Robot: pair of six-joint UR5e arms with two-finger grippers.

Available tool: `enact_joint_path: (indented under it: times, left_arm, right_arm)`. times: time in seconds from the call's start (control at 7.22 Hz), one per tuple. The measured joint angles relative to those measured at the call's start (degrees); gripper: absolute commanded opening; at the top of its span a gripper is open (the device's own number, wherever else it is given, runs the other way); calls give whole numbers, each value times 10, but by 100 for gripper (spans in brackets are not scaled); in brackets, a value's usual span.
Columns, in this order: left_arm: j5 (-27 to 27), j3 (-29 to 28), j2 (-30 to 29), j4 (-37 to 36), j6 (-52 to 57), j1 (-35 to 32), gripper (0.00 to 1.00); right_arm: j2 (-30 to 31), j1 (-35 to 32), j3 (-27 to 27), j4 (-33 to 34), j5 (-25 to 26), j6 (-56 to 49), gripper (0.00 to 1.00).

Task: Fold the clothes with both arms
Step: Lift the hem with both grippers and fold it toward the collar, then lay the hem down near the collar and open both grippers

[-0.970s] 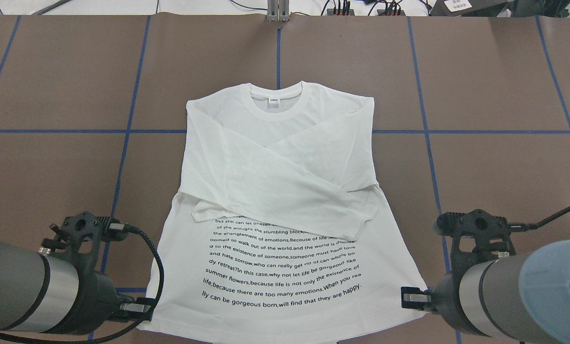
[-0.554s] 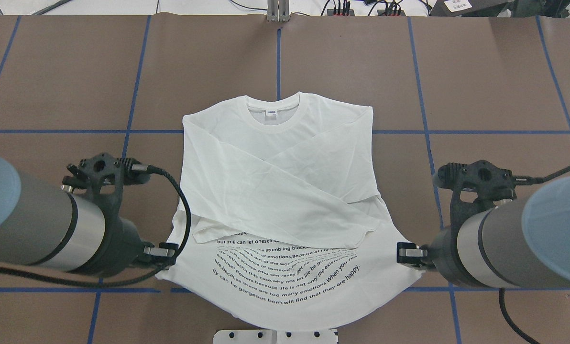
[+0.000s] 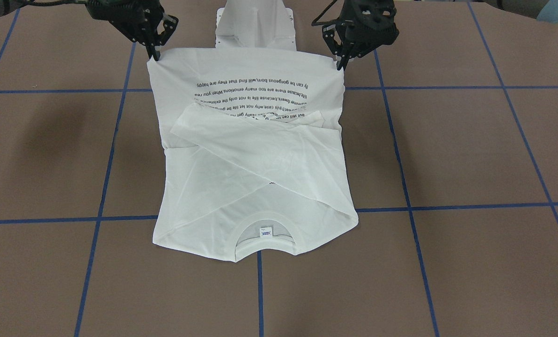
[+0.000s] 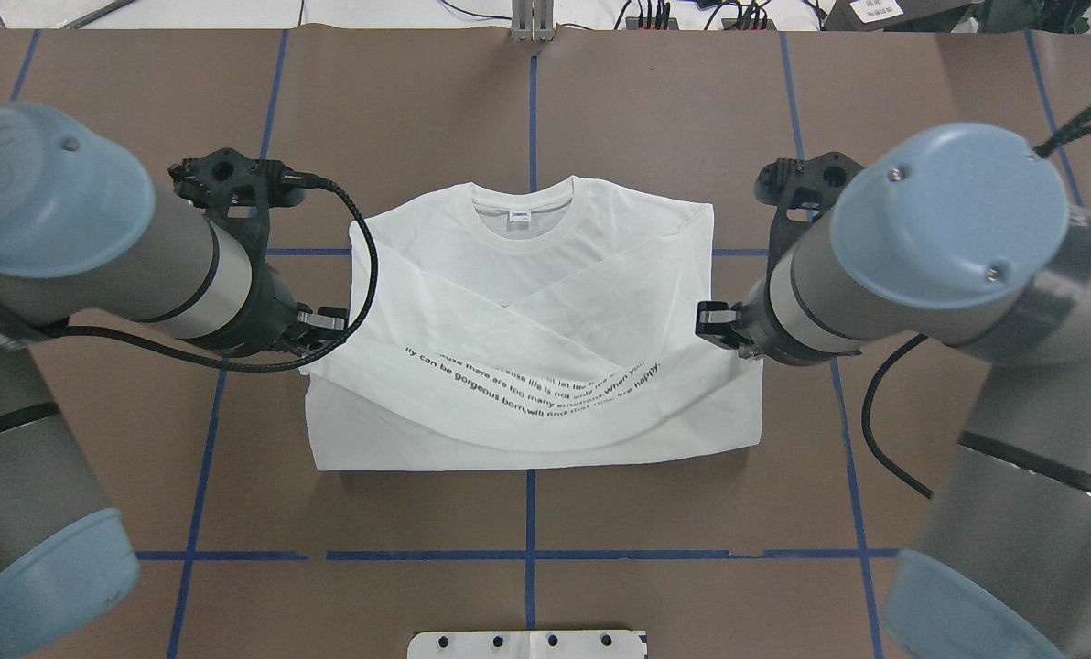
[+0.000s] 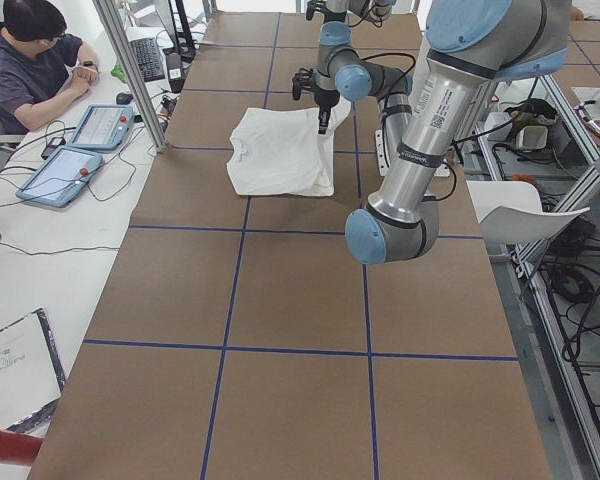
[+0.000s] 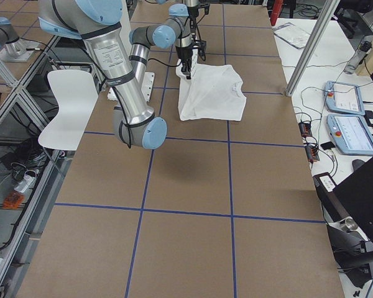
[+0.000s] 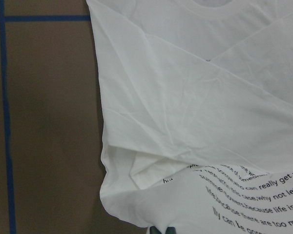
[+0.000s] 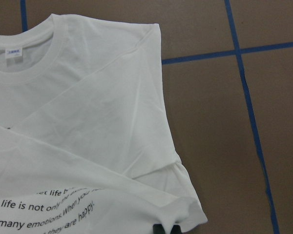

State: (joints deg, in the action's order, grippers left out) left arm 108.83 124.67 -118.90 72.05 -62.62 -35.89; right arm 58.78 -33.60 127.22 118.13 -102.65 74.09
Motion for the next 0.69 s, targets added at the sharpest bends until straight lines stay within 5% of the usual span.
enact_joint_path:
  times: [0.69]
  left_arm:
    - [-71,-237,-25,199,6,-12,0]
  right_arm:
    - [-5,-42,-221,-195,13,-44,0]
